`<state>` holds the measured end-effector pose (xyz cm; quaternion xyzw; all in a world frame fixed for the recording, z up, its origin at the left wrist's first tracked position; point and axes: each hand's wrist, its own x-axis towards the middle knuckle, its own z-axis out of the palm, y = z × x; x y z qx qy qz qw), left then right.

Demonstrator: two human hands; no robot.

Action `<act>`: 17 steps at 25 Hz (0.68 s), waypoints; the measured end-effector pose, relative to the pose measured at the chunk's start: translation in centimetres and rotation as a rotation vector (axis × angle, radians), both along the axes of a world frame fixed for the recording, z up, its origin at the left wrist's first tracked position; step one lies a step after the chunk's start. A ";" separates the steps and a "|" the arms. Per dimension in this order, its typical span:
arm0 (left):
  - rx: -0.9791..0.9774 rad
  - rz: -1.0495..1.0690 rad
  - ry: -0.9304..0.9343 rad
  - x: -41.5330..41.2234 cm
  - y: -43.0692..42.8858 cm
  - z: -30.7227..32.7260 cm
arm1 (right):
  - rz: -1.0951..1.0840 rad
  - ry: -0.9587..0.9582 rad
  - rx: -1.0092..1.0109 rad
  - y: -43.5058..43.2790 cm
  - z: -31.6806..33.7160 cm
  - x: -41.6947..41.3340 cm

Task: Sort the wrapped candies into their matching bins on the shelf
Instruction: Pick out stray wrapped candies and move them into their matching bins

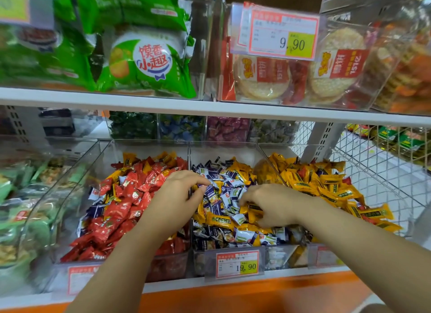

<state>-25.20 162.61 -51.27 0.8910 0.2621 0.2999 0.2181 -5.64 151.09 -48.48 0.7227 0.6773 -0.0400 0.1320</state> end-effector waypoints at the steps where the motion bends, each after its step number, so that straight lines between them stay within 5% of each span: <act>1: -0.003 -0.001 -0.002 0.0 0.0 0.0 | -0.014 0.021 -0.032 0.1 -0.1 0.0; 9: 0.003 -0.005 -0.008 0.1 0.1 0.0 | 0.004 0.157 0.101 -0.1 0.0 -0.2; 17: 0.010 0.014 -0.020 1.0 -0.6 0.6 | -0.304 0.382 1.154 -5.1 1.0 3.8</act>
